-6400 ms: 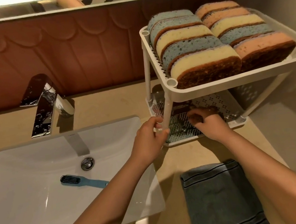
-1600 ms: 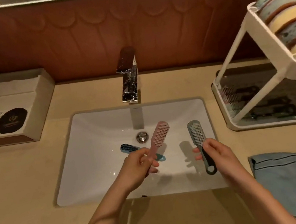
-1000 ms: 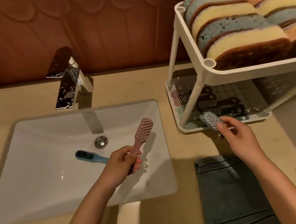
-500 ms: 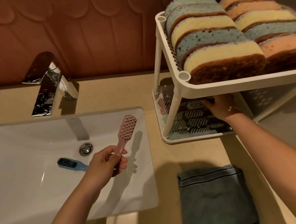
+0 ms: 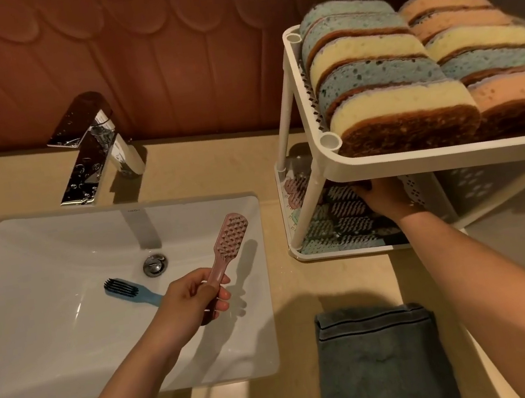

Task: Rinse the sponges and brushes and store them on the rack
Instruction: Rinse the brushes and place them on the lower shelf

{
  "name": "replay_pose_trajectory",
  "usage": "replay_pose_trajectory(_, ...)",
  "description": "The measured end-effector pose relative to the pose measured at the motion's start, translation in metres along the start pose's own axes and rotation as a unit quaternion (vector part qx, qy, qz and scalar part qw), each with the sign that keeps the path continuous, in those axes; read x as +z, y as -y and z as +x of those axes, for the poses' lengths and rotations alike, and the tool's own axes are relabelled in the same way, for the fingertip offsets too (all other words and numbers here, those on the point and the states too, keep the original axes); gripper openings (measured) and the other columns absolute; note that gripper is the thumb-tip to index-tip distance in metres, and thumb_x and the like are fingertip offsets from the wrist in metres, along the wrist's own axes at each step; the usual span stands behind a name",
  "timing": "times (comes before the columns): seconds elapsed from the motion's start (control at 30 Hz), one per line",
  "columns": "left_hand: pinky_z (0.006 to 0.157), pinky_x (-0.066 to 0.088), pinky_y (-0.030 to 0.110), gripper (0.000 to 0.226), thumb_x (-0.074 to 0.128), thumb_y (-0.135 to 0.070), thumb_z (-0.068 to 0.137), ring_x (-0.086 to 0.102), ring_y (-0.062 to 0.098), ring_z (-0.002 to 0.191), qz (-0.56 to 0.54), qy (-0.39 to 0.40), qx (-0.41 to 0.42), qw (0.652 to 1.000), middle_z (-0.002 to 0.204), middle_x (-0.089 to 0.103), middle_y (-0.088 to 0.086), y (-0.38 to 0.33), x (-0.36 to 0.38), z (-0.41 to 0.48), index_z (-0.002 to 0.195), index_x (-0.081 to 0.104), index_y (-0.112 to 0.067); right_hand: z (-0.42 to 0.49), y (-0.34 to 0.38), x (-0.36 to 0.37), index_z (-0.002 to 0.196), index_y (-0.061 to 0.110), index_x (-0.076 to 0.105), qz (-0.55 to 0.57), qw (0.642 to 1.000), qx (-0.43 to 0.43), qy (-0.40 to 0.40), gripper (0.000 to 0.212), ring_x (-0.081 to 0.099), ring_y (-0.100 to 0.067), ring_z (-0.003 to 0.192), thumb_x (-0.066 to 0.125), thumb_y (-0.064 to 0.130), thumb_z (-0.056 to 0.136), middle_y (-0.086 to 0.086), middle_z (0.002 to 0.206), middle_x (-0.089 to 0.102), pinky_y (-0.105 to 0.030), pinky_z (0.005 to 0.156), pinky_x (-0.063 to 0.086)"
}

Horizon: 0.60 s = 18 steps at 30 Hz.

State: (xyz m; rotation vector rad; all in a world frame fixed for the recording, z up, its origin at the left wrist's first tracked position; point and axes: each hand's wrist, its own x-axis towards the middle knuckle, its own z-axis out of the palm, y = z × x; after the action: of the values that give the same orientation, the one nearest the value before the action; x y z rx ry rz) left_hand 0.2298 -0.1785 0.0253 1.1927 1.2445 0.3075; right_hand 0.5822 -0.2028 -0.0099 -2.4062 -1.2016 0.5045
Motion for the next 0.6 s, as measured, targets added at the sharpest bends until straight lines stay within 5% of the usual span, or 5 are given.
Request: replay_pose_trajectory(0.6,0.061,0.044,0.023,0.021,0.043,-0.008,0.097,0.058,0.009,0.06,0.008,0.016,-0.004,1.0,0.072,0.062,0.005,0.007,0.002,-0.01,0.093,0.064,-0.005,0.003,-0.002,0.012,0.123,-0.001,0.053,0.077,0.996,-0.018,-0.029,0.035,0.048,-0.038,0.121,0.056,0.011,0.09,-0.022,0.126,0.056,-0.041,0.103,0.035)
